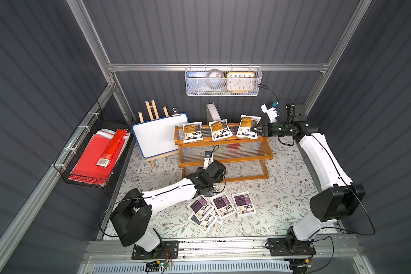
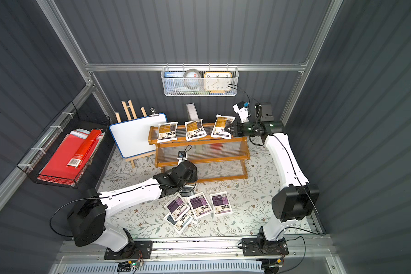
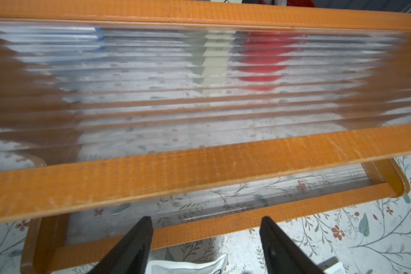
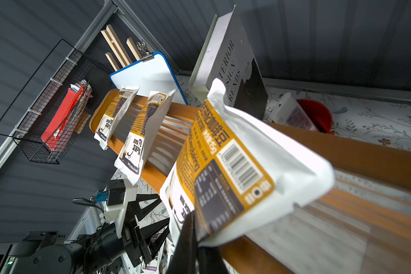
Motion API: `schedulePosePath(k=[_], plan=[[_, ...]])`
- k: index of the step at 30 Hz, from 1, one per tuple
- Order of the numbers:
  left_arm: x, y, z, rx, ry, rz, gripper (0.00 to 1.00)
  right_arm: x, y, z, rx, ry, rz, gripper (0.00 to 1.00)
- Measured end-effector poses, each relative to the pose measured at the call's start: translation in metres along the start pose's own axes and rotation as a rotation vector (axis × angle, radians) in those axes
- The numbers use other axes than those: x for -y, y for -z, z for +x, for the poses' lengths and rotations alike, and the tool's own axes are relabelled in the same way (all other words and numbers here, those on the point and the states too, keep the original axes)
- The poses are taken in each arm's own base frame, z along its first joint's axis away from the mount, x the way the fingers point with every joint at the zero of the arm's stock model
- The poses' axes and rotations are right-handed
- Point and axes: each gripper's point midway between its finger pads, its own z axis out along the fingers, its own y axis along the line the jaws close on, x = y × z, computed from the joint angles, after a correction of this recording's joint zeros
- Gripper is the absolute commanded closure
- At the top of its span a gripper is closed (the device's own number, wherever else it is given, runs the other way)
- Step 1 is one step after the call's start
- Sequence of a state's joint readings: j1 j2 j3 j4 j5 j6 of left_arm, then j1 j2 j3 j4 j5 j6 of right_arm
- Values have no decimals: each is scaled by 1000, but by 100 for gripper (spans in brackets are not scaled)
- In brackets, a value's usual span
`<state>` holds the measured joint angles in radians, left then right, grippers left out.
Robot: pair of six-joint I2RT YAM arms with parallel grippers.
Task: Place the bagged coffee beans on the shelf by color
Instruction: Place the bagged coffee beans on the shelf, then pick up the bagged coffee beans at the center of the board.
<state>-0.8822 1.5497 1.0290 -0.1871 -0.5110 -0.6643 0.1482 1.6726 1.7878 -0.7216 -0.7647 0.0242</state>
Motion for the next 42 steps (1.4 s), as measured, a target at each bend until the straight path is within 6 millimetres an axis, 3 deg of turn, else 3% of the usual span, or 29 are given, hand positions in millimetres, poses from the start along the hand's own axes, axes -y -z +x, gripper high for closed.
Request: schedulePosePath(k=[2,8,16,20,25,29,33,37,42], plan=[[-1,0,1,-4,-3,-4,25,3,-1,1,-5,1,12,95],[-1,0,2,-7,-3,-6,25,15,0,2,-4,11,84,61],[-1,-1,2,-9,-3,-6,24,32,6,-8,37,21,202,44],[-1,-3,5,-15,-7,-10,24,21,26,-21,110,56,238,43],[-1,-4,7,-20,-10,-10,23,-15,74,-26,263,128,275,43],[2,-5,8,-26,-21,8,22,-34,105,7,337,124,293,44],[3,-9,31,-83,-77,54,20,-29,110,62,328,35,308,46],[6,-11,63,-178,-171,115,20,-15,90,125,241,-125,291,48],[31,-16,97,-276,-277,223,20,-16,47,216,35,-333,219,49]])
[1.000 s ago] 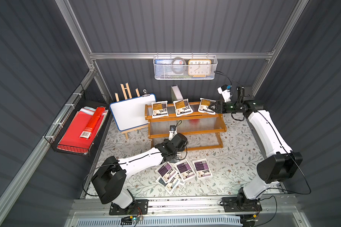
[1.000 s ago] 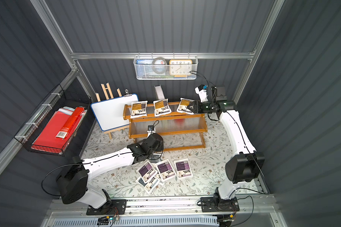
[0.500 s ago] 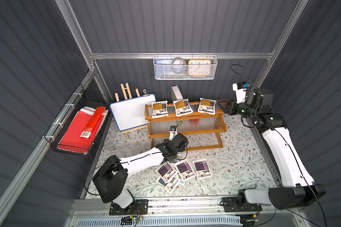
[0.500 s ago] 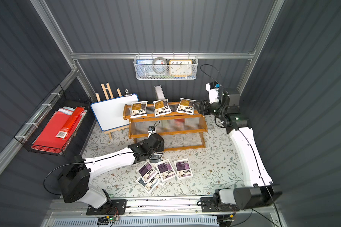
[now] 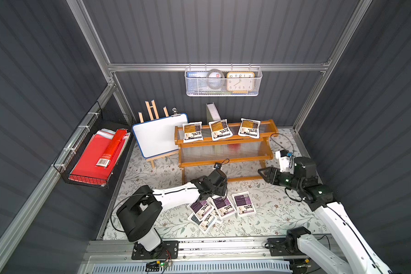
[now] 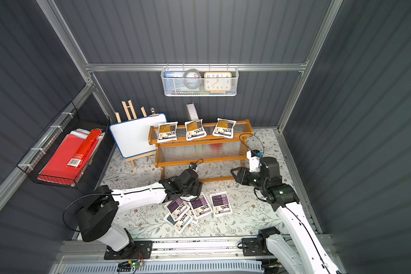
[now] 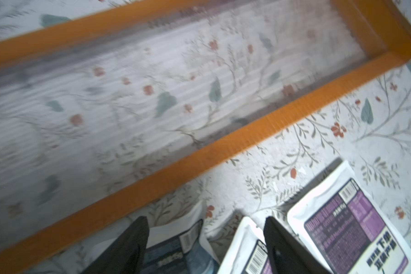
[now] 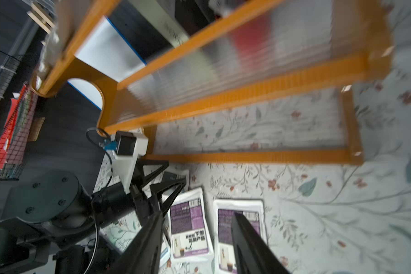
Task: Place the bagged coffee beans on the shelf by color
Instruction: Pick up the bagged coffee beans at the center of the board.
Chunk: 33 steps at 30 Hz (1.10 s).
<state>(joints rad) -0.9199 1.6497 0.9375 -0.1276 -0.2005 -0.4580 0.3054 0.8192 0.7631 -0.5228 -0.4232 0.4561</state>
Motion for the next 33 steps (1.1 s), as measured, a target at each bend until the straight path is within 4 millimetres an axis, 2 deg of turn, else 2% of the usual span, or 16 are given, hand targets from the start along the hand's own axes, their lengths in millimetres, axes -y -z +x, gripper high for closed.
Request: schedulePosePath(k=[4,6,9,12,24,33], plan=[[28,-19,13,-73,-87,64,20,7,-23,61,-188,-81,1,54],[43,-24,16,-90,-122,100,20,14,-33,87,-279,-118,12,60],[57,-26,21,-112,-152,145,20,27,-45,128,-406,-164,44,67],[62,-25,25,-128,-162,175,20,40,-51,158,-492,-194,76,69],[68,-21,27,-153,-160,212,19,72,-73,190,-544,-248,137,72],[69,4,14,-111,-119,239,18,65,-89,183,-521,-234,77,72]])
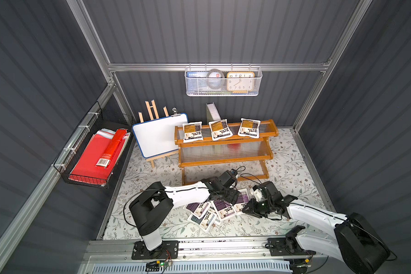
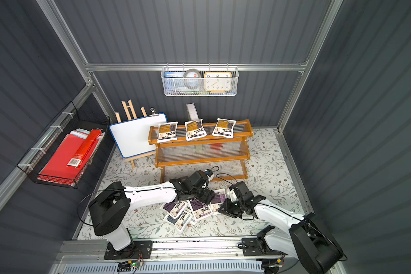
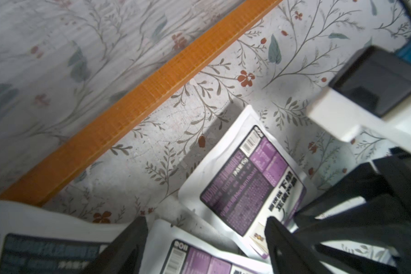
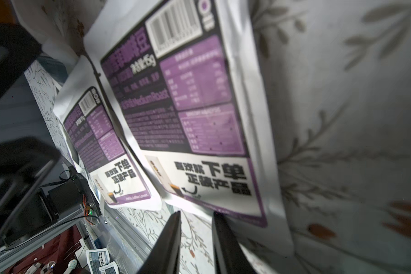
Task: Place the bagged coffee beans on the shelf by color
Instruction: Pick up the bagged coffee beans at the center of the board.
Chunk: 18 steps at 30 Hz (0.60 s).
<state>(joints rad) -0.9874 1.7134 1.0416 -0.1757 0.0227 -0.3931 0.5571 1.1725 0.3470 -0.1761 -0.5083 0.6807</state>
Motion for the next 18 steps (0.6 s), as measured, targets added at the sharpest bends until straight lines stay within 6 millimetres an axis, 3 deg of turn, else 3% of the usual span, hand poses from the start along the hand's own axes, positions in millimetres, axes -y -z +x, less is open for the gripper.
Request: schedulePosePath(k=[6,12,18], plan=[[0,1,3,-10,32,58,19,-7,-7,-10,5,16,-23,72],[-18,-3,14,-39,91,90,21,-12,-11,-18,14,36,-35,72],[-22,-13,15,-51,104,116,22,-13,-11,-19,21,43,-35,72]])
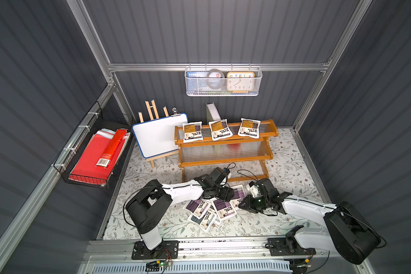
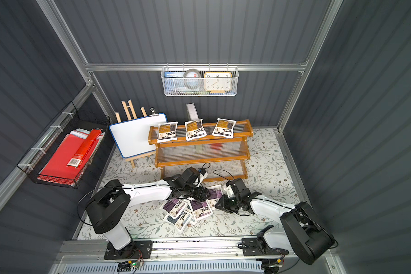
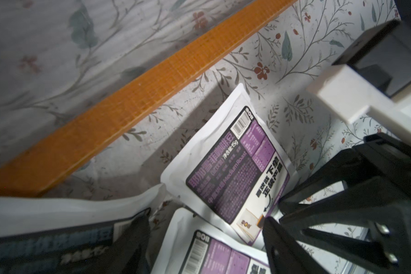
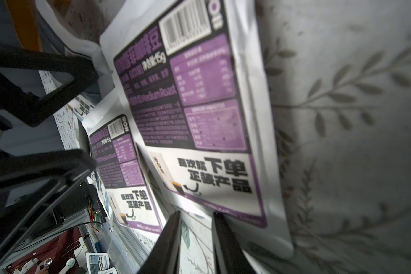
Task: Place the bagged coffee beans on the shelf by color
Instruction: Pick up the bagged coffee beans at the center of the board.
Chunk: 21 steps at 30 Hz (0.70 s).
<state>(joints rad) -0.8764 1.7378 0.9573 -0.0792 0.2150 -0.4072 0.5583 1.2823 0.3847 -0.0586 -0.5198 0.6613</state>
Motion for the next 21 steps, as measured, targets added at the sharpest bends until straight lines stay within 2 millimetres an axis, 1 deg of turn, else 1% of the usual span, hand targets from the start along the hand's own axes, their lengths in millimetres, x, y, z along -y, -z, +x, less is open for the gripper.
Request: schedulePosePath(k=[5,10,13,17,19,21], plan=[[1,-14,4,-38,-6,21,23,1,1,-2,14,3,8,72],[8,-20,-3,-42,-18,47,25,2,2,-5,30,9,19,72],[11,-25,-9,-43,-28,59,29,2,2,-5,33,10,20,72],[16,-32,-14,-44,-36,82,31,3,2,-7,40,16,24,72],[17,-33,-15,-44,-38,90,35,3,2,-7,43,19,25,72],[17,-34,-15,-45,-42,95,43,3,2,-8,46,21,26,72]])
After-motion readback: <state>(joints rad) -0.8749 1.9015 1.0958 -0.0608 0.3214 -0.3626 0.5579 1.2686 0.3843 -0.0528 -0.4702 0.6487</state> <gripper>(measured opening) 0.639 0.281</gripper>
